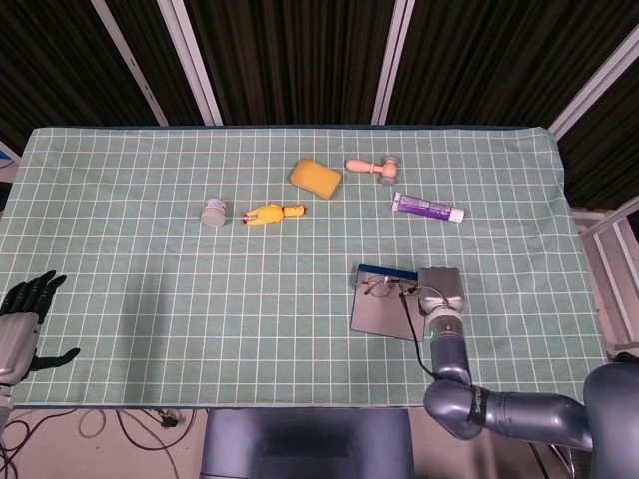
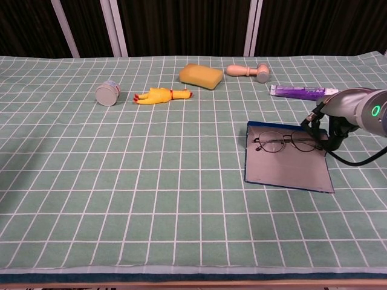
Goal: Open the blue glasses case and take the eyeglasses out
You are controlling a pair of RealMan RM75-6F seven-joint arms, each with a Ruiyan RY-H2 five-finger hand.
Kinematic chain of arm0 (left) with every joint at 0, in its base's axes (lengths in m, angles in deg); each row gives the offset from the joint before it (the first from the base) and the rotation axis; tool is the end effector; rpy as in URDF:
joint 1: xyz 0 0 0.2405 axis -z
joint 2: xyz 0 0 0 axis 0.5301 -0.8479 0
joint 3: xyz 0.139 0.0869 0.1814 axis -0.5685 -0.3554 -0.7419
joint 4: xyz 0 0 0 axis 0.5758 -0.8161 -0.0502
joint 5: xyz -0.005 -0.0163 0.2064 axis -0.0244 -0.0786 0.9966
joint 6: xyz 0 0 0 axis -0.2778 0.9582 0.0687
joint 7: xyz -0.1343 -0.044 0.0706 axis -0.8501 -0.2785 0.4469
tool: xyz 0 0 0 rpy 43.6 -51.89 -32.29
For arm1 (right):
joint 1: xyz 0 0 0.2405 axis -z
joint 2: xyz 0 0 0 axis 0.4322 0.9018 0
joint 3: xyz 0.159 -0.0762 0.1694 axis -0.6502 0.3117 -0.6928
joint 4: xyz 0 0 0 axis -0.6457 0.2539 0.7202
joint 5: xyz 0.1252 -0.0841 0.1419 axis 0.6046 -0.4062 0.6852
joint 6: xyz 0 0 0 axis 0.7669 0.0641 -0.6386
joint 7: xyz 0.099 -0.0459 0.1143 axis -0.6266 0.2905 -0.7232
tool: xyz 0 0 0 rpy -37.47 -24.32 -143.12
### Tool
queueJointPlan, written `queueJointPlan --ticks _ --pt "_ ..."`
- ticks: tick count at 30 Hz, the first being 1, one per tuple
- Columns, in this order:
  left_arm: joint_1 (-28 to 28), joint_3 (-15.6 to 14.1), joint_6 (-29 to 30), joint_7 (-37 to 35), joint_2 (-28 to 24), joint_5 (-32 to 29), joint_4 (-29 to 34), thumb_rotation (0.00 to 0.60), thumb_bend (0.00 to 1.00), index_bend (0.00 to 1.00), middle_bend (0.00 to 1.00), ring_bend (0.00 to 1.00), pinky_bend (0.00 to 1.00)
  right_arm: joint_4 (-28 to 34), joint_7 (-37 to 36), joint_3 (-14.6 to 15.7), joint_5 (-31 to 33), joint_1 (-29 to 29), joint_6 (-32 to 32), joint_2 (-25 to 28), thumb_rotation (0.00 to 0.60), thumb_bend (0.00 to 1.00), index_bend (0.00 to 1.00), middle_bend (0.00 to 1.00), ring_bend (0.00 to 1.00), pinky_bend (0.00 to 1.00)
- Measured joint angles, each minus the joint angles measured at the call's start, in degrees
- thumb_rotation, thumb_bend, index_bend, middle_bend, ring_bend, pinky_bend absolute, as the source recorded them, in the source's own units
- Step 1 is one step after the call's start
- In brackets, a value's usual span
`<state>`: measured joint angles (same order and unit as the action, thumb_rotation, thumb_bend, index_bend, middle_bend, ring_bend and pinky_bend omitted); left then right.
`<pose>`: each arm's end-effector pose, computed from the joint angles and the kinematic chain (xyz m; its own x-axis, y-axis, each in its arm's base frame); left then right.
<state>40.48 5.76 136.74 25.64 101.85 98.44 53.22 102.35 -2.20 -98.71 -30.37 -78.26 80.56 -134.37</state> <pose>-0.2979 0.2029 0.1486 0.3679 0.1669 0.9148 0.9247 0.0379 -0.3788 -0.1625 -0.3448 -0.0042 0.5543 -0.4754 0.6832 -0.7496 0.0718 0.6580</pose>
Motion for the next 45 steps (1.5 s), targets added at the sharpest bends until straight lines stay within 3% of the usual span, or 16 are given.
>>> queueJointPlan --ticks 8,18,28,45 --pt "0.0 0.1 0.1 -0.2 -0.1 0.0 0.0 0.6 0.02 0.0 0.0 0.0 0.0 -0.3 -0.1 -1.0 -0.3 0.1 0.6 -0.1 0.6 0.54 0.1 0.89 0.97 0.98" --pt "0.0 0.0 0.2 0.0 0.0 0.2 0.0 0.6 0.02 0.0 0.0 0.0 0.0 1.7 -3.6 -3.9 -4.9 0.1 1.5 0.2 0.6 0.53 0.18 0.89 0.97 0.98" --pt "0.1 0.0 -0.1 0.6 0.2 -0.1 -0.1 0.6 0.02 0.0 0.0 0.0 0.0 -3.2 -6.0 -8.0 0.7 -0.6 -1.2 -3.1 0.6 0.49 0.31 0.89 0.97 0.98" --pt "0.4 0.2 -1.0 0.5 0.1 -1.0 0.1 0.6 0.04 0.0 0.0 0.0 0.0 -10.7 -5.3 -9.5 4.2 -1.8 -3.8 -7.2 0.6 0.49 0.36 0.89 0.97 0.98"
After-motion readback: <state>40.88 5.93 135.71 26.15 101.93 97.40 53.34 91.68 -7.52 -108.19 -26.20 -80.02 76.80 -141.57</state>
